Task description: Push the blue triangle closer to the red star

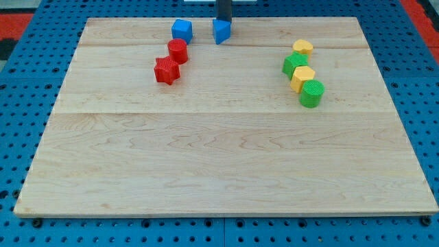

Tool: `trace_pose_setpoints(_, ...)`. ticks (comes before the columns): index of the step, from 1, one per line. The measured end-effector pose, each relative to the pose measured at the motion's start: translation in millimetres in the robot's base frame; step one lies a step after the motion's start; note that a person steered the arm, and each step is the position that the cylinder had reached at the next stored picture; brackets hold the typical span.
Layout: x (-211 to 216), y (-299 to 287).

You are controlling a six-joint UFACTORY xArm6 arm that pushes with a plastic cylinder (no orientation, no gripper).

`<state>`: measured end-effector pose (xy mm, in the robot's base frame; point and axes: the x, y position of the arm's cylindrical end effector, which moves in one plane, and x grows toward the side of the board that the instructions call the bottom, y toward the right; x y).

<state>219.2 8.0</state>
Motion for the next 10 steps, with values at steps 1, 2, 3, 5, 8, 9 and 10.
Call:
trace_pose_setpoints(1,37,2)
trace_pose_setpoints(2,59,2)
trace_pose_setpoints(3,71,-1)
trace_pose_setpoints(5,44,-17)
trace_pose_setpoints(8,69,-50)
trace_pose_setpoints(9,103,-50)
trace_pose_setpoints(10,138,-50)
